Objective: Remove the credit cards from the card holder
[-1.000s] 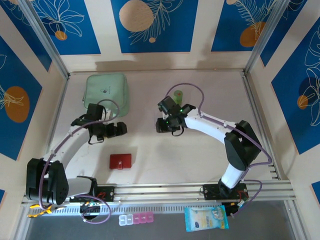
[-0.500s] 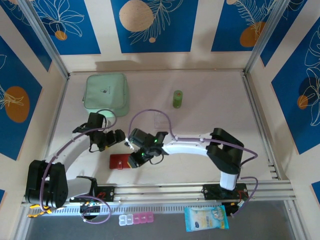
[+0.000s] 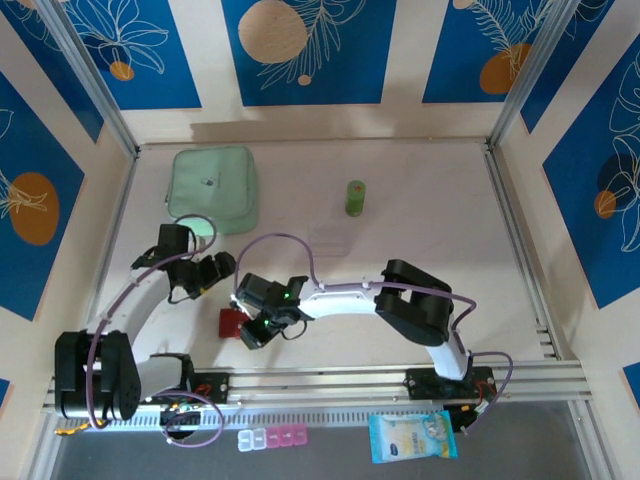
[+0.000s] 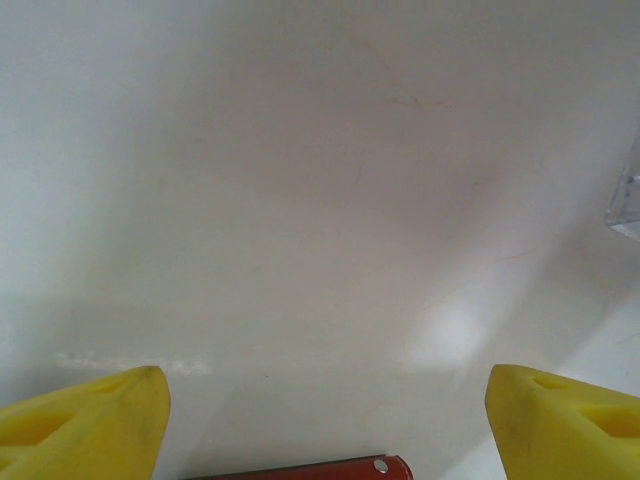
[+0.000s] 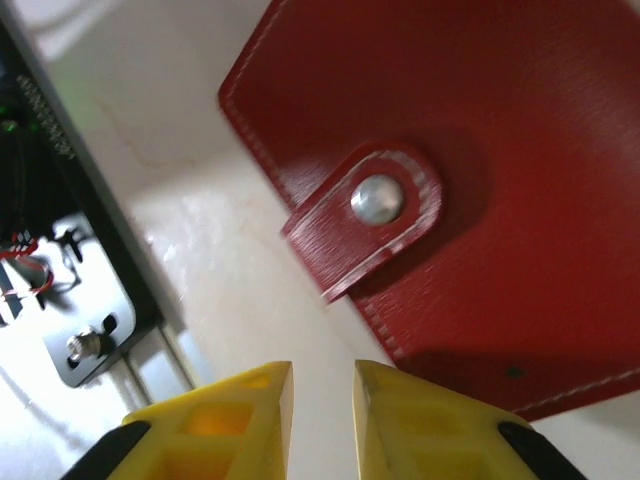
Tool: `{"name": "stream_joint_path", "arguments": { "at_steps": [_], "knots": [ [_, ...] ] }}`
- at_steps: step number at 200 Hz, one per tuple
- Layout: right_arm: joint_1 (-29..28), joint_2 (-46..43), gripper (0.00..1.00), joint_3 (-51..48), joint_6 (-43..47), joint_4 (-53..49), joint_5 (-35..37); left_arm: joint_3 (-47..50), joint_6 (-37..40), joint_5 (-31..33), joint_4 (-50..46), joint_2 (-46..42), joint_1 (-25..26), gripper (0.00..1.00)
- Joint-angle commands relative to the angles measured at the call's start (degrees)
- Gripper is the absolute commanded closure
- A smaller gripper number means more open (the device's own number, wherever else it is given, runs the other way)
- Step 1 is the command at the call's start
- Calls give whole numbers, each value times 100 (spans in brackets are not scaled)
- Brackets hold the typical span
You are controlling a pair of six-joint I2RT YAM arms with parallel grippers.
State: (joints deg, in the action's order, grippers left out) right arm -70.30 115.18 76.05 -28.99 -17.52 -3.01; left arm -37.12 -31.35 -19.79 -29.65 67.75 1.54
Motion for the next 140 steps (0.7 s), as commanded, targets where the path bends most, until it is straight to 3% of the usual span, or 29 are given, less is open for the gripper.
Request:
{"name": "stream_joint_path", "arguments": {
  "at_steps": [1,84,140],
  "knots": [
    [204,153,77,147,-71,24,56,-15,117,-164,-188,-181,-56,16],
    [993,302,79,384,-220,46,428,131,112,23,-376,-424,71,12],
    [1342,-862,78,-239,-423,67,460,59,-259,1574,-1123,-634,1196,11]
  ]
}}
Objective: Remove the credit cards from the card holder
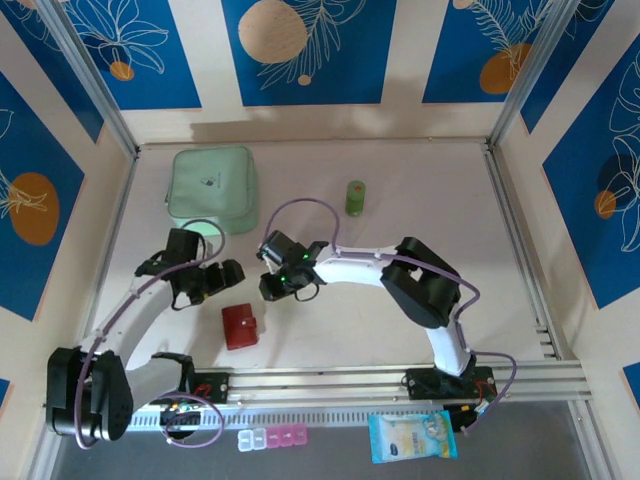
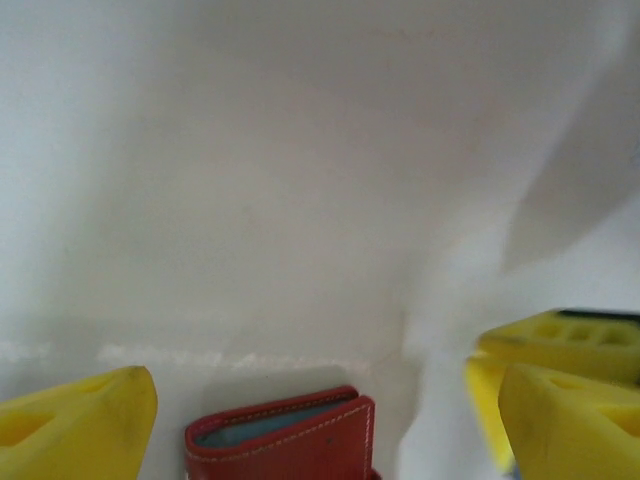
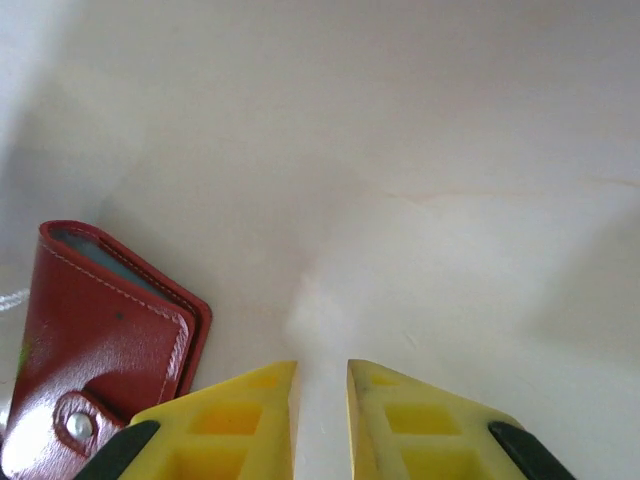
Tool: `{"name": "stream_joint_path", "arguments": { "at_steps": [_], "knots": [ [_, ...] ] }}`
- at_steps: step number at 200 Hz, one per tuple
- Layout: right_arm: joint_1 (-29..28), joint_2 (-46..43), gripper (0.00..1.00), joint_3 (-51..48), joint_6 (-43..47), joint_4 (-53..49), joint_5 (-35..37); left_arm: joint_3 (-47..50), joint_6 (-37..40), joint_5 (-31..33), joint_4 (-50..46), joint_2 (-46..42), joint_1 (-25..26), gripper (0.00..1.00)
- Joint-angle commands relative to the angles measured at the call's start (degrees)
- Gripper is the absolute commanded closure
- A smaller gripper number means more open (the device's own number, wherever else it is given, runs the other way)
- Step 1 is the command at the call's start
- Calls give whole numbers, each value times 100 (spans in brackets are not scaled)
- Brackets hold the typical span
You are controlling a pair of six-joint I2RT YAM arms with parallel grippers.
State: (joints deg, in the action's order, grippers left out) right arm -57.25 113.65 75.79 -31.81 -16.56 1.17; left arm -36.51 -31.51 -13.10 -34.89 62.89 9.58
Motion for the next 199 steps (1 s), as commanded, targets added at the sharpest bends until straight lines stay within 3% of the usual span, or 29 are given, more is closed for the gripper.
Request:
{"name": "stream_joint_path", "arguments": {
  "at_steps": [1,35,69,128,199],
  "knots": [
    [38,-737,78,-222,-145,-35,51,-3,-260,932,-611,-152,415,11],
    [184,-1401,77,-657,-184,-187,215,29,-723,1467,-910,-249,1136,8],
    [437,-2059,76,-1103,-248,-260,292,146,-1413,1570,-1008,-220,1621,7],
    [945,-2873,74,-1714,-255,-225,227,34,-2173,1799,-1103,516,2514,2],
    [1242,-3251,73,-2090,-222,-208,147,-38,-2460,1768,-1001,1170,3065,5]
  ]
}}
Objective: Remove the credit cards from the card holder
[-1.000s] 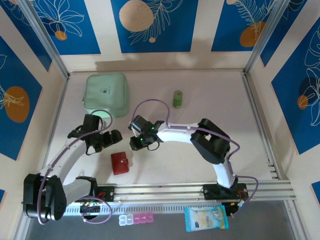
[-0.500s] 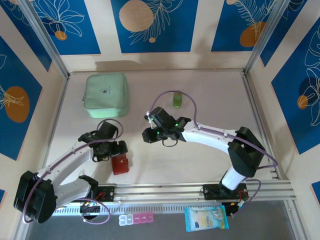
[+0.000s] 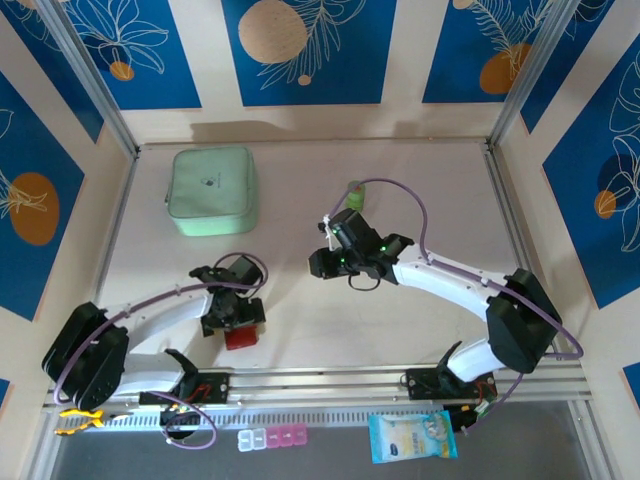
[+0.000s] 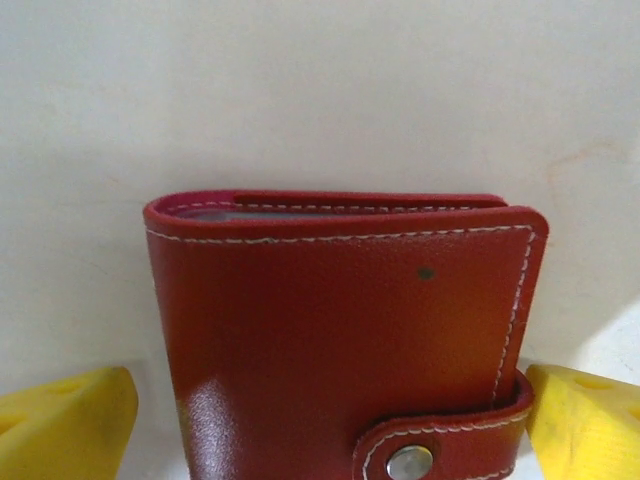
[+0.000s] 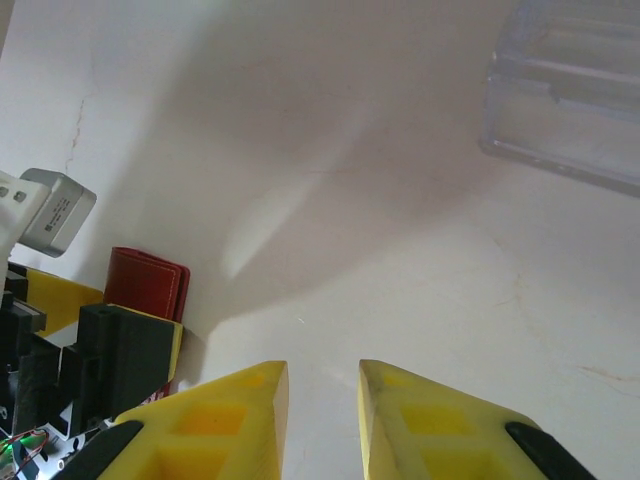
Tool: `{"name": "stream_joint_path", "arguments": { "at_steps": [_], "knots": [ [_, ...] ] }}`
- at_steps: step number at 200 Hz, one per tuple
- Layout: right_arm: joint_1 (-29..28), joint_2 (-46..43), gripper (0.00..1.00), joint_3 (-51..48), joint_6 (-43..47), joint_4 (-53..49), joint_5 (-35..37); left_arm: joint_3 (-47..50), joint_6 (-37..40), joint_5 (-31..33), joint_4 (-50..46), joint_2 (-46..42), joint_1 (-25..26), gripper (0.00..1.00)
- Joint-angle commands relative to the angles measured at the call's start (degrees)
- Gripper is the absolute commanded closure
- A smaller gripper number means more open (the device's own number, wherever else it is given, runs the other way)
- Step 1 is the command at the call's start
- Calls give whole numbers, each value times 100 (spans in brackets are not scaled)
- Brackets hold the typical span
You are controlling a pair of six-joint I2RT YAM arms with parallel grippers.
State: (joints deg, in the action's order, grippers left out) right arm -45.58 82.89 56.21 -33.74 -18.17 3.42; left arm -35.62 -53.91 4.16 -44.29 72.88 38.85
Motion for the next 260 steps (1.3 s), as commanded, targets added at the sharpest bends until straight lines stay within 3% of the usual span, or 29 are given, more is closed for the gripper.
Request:
{"name": "stream_joint_path", "arguments": {
  "at_steps": [1,108,260],
  "knots": [
    [80,-176,73,-134,-33,-41,-78,-129,-223,41,-62,177,144,5],
    [386,-541,73,-458,-1,-74,-52,-942,-62,-3,8,883,508,24],
    [1574,-1756,73,-1144,104,-709,-184,-3781,497,-637,45,3374,1063,25]
  ]
}}
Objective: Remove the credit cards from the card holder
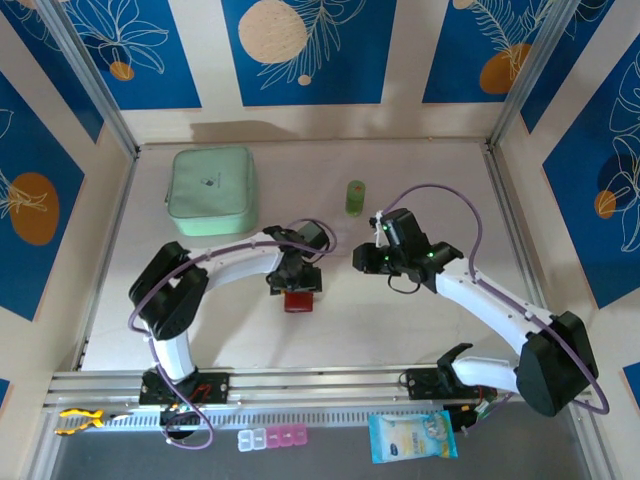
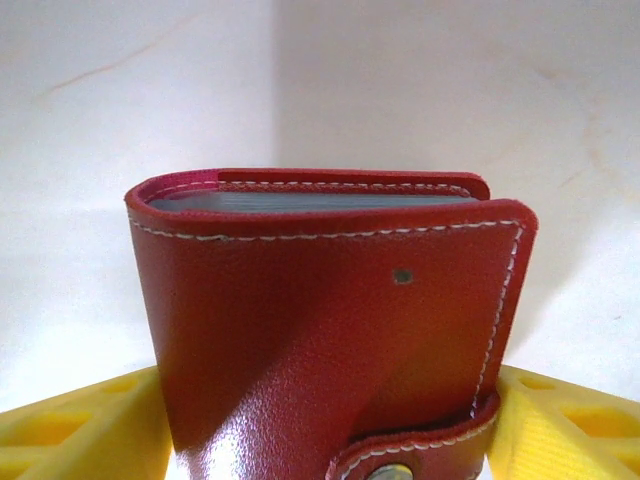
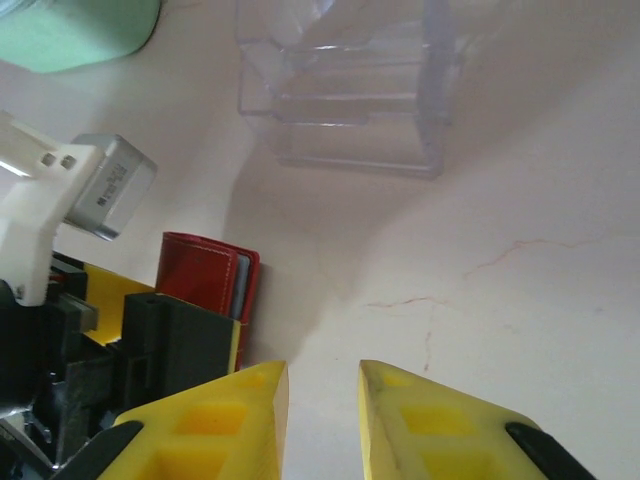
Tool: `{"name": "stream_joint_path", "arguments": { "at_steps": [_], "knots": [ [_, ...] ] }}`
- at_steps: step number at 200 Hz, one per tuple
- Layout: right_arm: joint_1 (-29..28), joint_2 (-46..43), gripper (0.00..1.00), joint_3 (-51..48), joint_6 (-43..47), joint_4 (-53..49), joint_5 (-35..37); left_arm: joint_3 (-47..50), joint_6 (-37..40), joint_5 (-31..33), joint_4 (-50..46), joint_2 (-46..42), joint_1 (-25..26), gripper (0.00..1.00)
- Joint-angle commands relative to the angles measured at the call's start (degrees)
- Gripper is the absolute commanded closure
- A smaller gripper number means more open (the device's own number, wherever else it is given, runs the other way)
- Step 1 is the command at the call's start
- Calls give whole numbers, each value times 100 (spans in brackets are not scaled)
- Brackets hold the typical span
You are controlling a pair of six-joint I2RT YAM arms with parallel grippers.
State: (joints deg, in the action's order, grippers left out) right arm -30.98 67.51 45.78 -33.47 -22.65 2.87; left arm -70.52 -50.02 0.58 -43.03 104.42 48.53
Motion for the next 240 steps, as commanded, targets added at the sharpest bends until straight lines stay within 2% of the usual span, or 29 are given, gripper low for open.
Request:
{"name": "stream_joint_path", "arguments": {
  "at_steps": [1,64,157,240],
  "knots": [
    [124,-230,73,-110,78,-271,-129,-293,107,-287,-78,224,99,25],
    [276,-308,73,-184,77,-379,-129,-343,36,-684,198,378,160,22],
    [199,-52,70,71,-195,-477,-356,82,-8,-818,655,-225,129,17],
    [-582,505,68,375,-986,-678,-113,1061,-198,-1016,1398,-1011,-1,17]
  ]
}}
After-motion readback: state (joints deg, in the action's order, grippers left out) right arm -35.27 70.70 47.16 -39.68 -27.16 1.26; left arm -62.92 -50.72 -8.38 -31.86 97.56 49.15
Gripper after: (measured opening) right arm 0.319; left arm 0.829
